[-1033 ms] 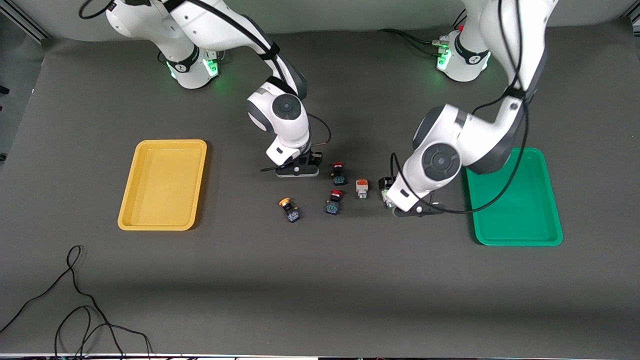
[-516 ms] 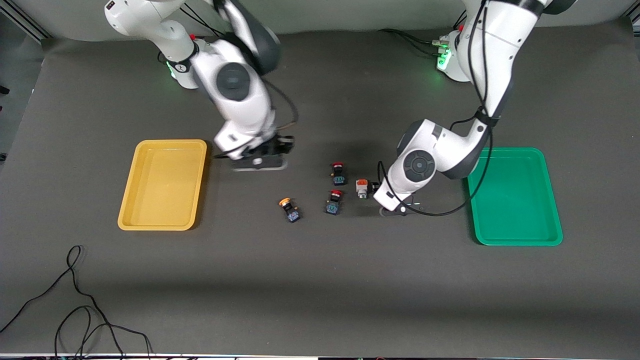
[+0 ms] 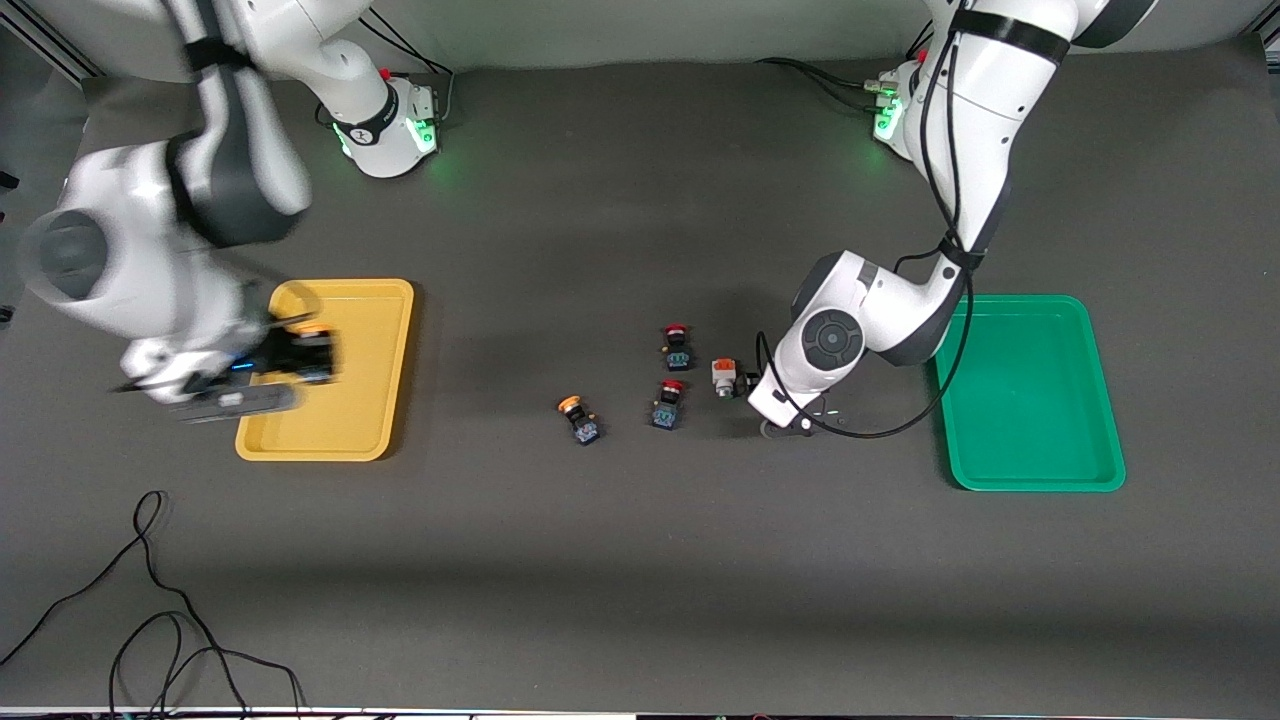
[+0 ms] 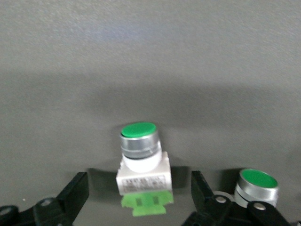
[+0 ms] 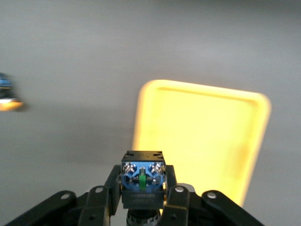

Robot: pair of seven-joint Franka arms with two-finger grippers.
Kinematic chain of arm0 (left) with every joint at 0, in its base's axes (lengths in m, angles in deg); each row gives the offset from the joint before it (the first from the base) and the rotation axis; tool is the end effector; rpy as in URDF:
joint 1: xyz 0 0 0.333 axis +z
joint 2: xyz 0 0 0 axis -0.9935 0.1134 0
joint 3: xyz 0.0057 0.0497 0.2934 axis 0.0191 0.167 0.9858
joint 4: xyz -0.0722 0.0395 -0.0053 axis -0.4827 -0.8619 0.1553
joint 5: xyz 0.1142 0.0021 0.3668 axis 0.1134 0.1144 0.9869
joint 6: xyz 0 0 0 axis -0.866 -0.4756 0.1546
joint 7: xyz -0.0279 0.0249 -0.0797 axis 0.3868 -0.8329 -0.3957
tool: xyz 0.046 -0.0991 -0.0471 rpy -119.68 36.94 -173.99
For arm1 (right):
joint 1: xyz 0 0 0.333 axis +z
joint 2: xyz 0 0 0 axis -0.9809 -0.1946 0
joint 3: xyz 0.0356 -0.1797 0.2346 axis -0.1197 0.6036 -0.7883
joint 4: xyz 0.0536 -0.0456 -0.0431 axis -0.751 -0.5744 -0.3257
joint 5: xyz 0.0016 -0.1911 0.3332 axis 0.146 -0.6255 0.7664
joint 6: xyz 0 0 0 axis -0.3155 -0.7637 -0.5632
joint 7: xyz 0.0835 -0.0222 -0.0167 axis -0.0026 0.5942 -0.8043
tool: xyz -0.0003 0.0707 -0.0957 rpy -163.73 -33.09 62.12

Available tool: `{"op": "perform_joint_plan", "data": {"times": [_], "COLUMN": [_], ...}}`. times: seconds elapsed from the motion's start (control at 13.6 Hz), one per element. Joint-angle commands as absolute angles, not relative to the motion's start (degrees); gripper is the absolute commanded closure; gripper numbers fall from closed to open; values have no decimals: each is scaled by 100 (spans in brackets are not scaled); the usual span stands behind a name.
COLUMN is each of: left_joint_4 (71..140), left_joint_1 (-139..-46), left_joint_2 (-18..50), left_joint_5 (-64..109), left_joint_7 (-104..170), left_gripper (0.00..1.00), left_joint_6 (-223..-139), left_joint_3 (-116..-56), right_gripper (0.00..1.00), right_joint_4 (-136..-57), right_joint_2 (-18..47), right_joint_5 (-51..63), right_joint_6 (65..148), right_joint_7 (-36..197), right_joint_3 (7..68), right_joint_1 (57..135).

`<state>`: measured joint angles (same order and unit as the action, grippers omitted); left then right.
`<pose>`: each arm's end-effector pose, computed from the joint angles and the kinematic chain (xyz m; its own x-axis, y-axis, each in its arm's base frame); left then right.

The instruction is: Place green and yellow buttons in trays

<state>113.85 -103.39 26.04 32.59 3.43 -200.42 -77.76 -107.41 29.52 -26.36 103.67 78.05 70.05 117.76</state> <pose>0.5249 -0.3028 0.1516 0.9832 0.1144 -0.1419 0.1173 -0.9930 0.0119 0.5684 0.0239 0.4005 0.9912 0.1117 -0.0708 0.1129 -0.9935 0.0127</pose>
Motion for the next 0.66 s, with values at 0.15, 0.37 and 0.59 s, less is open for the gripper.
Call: {"op": "perform_joint_plan", "data": {"times": [0.15, 0.37, 0.59], "left_joint_4": [11333, 11166, 10956], "left_joint_1": [-10510, -10502, -10519], "left_joint_2": [2566, 2409, 1856], "left_joint_5": [3561, 3632, 3632], "left_joint_7": [60, -249, -266], "left_gripper": [100, 100, 100], "left_joint_6": [-20106, -19765, -18861], "left_joint_3": [-7722, -7722, -7731], "right_gripper": [86, 86, 86], "right_joint_4": [-12816, -12907, -12889], "right_joint_2": [2876, 1745, 1144], "right_joint_5": [-2027, -861, 820], "right_joint_6": [12889, 13622, 13703], "right_joint_7": [6144, 5180, 3798], "right_joint_3": [7916, 7916, 7898], "right_joint_1": [11807, 11780, 11815]}}
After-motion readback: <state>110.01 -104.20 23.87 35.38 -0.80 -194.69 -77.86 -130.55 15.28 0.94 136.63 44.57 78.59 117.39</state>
